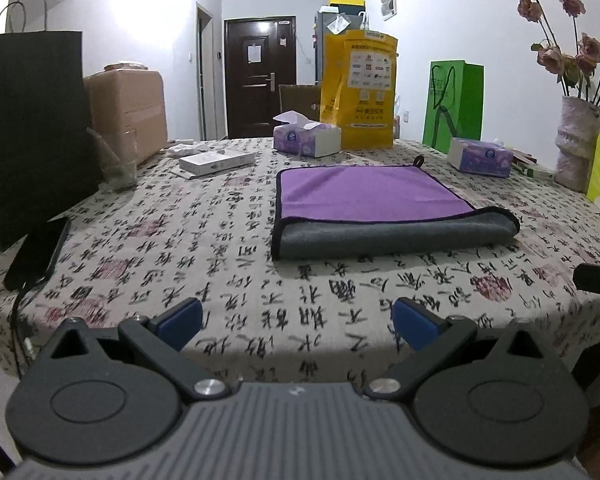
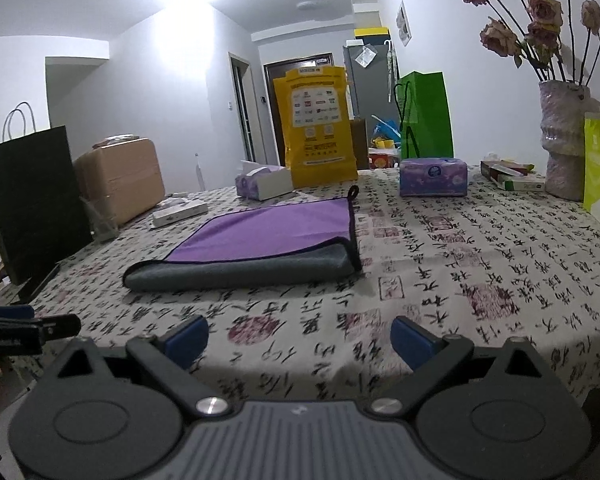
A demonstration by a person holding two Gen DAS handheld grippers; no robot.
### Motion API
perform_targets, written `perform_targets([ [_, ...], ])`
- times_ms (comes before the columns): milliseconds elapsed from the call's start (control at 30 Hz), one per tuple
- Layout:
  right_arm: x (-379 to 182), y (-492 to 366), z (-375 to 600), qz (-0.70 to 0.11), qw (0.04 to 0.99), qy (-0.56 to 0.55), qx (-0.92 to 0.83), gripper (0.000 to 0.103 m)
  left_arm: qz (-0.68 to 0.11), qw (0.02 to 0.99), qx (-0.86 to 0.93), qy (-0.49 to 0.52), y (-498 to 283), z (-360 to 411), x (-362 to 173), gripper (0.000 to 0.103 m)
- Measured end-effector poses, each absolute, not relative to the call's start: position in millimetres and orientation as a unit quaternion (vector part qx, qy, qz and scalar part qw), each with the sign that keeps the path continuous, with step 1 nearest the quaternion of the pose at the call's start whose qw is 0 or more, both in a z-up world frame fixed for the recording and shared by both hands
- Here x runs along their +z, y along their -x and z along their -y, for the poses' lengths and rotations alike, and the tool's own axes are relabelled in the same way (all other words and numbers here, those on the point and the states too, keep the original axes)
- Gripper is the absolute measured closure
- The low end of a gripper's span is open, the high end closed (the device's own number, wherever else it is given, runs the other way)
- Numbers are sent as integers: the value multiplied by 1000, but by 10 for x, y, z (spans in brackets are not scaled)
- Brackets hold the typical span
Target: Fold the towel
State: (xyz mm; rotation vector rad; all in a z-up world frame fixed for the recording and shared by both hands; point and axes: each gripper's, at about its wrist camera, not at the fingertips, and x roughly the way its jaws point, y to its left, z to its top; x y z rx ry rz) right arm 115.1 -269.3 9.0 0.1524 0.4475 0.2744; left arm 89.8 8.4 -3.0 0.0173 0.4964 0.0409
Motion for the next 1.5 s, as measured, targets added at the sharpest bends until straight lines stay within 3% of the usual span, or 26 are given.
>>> perform_targets([
  [300, 30, -1682, 2726, -237, 958, -71, 143, 15, -264, 964, 27, 8, -1441, -148, -62, 4],
  [500, 6, -2044, 2723, -243, 956, -61, 152, 20, -276, 961, 24, 11, -1840, -188, -83, 23],
  [667, -52, -2372, 2723, -259, 951, -60, 160, 37, -278, 960, 22, 13, -2110, -265, -104, 35],
  [733, -73, -2479, 2718, -264, 949, -59, 164, 43, -283, 959, 26, 20, -2221, -319, -127, 46],
  [967, -43, -2744, 2719, -255, 951, -52, 165, 44, -305, 951, 10, 52, -2434, -476, -181, 50],
  [1033, -55, -2814, 2721, -261, 950, -49, 167, 45, -310, 949, -1, 56, -2432, -470, -173, 56],
  [1233, -98, -2870, 2741, -282, 940, -39, 188, 70, -313, 948, -33, 51, -2310, -413, -114, 72],
  [1400, -107, -2865, 2743, -300, 933, -42, 192, 79, -319, 945, -60, 30, -2264, -344, -103, 78],
  [1500, -105, -2870, 2729, -303, 934, -32, 189, 95, -323, 944, -58, 20, -2264, -324, -126, 95],
])
